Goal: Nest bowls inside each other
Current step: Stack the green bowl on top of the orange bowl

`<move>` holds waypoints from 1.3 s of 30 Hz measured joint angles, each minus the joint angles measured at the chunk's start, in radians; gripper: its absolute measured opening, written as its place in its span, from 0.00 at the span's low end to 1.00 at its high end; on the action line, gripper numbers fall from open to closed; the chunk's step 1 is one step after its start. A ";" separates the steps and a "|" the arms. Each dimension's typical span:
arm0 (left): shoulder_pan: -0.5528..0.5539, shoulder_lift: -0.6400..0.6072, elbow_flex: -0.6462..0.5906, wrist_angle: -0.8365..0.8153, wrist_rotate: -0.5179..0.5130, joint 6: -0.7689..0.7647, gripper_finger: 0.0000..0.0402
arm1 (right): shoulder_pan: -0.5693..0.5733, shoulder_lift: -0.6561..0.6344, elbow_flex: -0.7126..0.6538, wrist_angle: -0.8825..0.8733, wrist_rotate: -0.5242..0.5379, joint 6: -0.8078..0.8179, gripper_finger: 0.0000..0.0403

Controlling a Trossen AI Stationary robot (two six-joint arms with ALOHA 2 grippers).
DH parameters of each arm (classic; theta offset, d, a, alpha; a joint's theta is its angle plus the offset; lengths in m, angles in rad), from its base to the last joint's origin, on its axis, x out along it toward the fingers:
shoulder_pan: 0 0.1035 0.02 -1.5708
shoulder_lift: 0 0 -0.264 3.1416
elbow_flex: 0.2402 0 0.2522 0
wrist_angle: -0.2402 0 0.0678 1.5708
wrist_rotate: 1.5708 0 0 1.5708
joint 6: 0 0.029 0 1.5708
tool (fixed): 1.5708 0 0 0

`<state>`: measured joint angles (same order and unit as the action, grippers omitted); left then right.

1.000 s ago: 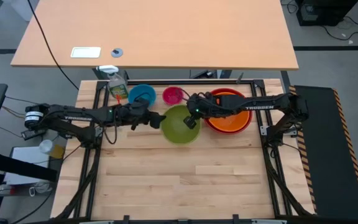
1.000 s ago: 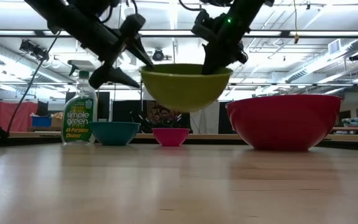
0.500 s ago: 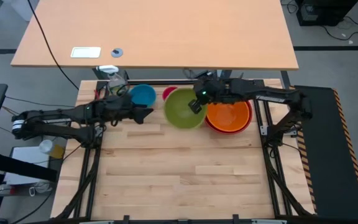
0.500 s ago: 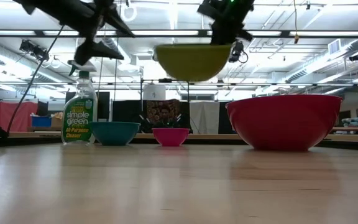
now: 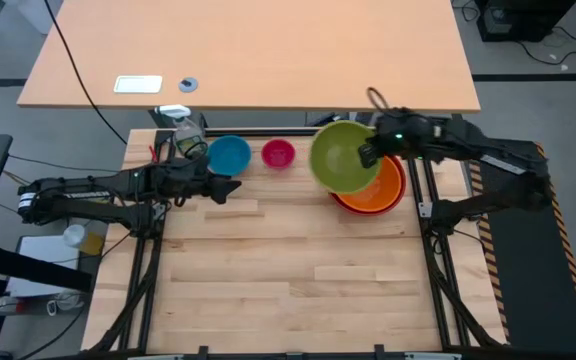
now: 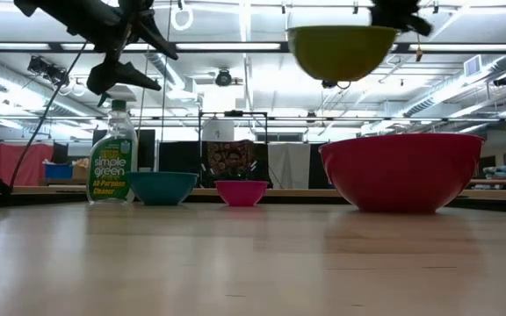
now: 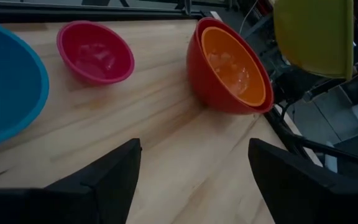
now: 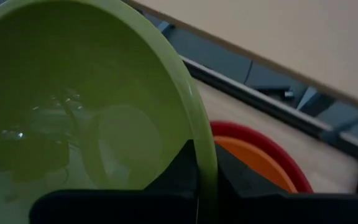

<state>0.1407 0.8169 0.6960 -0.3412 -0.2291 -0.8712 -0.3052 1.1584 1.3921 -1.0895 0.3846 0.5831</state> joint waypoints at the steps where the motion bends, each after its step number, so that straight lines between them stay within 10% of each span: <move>1: 0.000 0.000 0.000 0.000 0.000 -0.003 0.75 | -0.006 -0.028 -0.021 -0.006 -0.012 0.014 0.07; 22: 0.037 0.001 0.000 0.042 -0.008 -0.063 0.75 | -0.178 -0.225 -0.633 0.108 -0.081 0.147 0.07; 39: 0.037 0.001 0.000 0.042 -0.007 -0.097 0.75 | -0.276 -0.175 -0.723 0.207 -0.113 0.192 0.08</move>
<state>0.1776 0.8181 0.6964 -0.2996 -0.2359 -0.9684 -0.5812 0.9838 0.6689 -0.8827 0.2719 0.7747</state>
